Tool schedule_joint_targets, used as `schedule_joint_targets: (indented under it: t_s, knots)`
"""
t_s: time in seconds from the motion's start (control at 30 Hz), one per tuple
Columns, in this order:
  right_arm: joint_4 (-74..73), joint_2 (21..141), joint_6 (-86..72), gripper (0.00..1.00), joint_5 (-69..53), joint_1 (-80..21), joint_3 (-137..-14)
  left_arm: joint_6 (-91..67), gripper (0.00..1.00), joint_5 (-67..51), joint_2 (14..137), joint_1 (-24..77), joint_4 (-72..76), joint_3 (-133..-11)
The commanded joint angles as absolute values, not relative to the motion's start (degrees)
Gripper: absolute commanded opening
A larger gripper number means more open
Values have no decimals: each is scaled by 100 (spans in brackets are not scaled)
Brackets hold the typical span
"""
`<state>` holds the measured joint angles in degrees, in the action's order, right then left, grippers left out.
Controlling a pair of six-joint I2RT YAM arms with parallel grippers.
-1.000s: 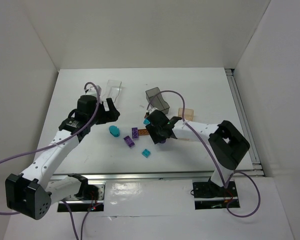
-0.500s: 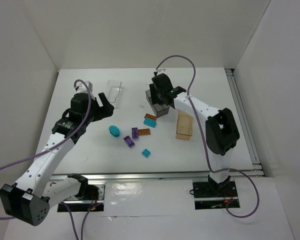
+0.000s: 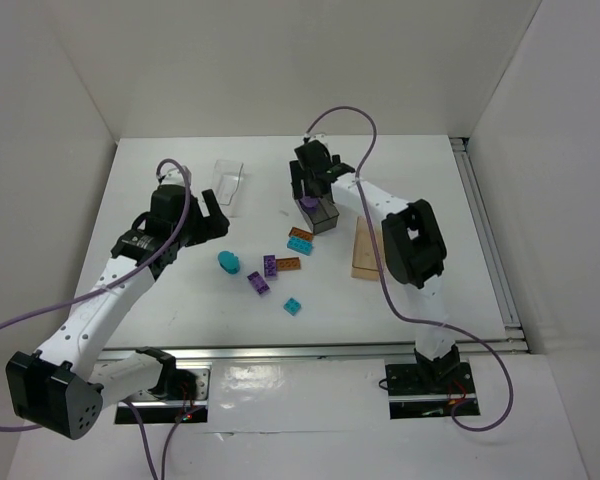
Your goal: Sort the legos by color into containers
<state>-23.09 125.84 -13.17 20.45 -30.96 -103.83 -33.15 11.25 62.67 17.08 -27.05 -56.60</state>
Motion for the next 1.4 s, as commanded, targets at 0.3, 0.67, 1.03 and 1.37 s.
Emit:
schedule_joint_targets:
  t_s: [0.3,0.67,1.03,1.37]
  knots:
    - [-1908,10467,-2285,84,1662,-4842,-8095,-3287,95,1354,6187,1705,-2689,-5880]
    - [-2021,11320,-2654,84,1503,-5300,-8464,-3287,96,1538,6064,1705,-2856,-5880]
    - [-2214,11716,-2707,63,1450,-5457,-8587,-3287,96,1485,6170,1705,-2856,-5827]
    - [-2276,11848,-2707,50,1556,-5511,-8640,-3287,96,1485,6170,1705,-2856,-5827]
